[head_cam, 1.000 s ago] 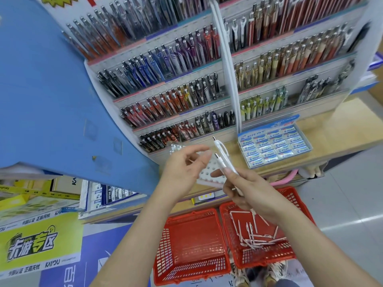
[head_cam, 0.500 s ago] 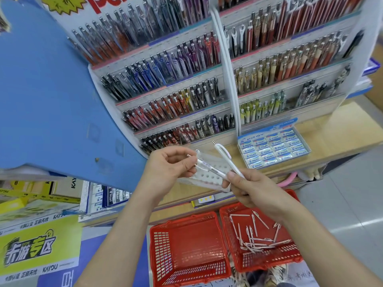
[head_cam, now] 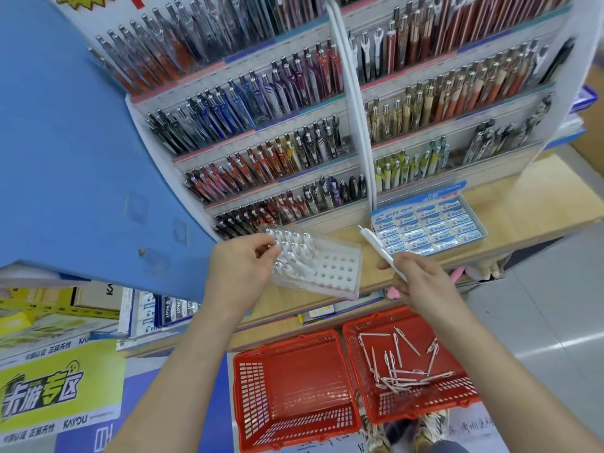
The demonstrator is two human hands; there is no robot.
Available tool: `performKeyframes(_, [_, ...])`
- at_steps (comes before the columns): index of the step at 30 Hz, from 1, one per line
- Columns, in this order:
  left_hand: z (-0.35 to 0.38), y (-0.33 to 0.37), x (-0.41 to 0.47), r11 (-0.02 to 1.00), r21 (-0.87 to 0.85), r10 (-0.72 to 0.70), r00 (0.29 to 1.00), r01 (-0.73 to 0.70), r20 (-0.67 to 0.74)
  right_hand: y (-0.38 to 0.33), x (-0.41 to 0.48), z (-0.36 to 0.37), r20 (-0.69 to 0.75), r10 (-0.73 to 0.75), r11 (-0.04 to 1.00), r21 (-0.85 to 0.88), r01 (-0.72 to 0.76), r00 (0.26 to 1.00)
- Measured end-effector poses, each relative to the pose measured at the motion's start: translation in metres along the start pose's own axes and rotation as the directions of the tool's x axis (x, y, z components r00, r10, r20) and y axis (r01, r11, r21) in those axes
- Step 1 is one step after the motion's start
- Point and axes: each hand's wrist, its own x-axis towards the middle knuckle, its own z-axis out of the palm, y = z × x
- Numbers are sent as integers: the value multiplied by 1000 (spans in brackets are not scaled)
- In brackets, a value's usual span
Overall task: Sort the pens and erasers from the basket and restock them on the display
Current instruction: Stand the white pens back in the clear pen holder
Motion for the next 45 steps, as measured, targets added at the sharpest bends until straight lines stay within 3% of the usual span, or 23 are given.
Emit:
performKeyframes(7, [25, -5, -1, 947, 225, 221, 974, -227, 51, 11, 0, 2, 33, -64, 998, -11, 64, 997])
performKeyframes(12, [33, -6, 2, 940, 261, 204, 975, -221, 90, 12, 0, 2, 29, -91, 995, -38, 92, 995])
performKeyframes(24, [47, -5, 10, 942, 281, 142, 976, -185, 166, -3, -9, 1, 61, 32, 989, 143, -41, 998])
performKeyframes(30, [41, 0, 9, 948, 290, 82, 981, -131, 175, -2, -12, 1, 120, -22, 983, 184, -1, 993])
performKeyframes(31, [39, 4, 7, 963, 248, 64, 986, -100, 151, -2, -13, 0, 133, -35, 983, 186, 10, 991])
performKeyframes(33, [32, 17, 2, 1000, -27, -3, 991, 7, 136, -4, -14, -2, 156, -52, 980, 199, 20, 986])
performKeyframes(36, [22, 40, -3, 863, -460, -69, 951, 208, 302, -5, -16, -3, 190, -57, 974, 227, 13, 980])
performKeyframes(41, [14, 47, -7, 756, -575, -86, 918, 313, 387, -7, -18, 0, 256, -51, 959, 283, -25, 965])
performKeyframes(45, [5, 41, -7, 739, -611, -144, 952, 284, 269, -5, -17, 4, 223, -63, 948, 317, -11, 973])
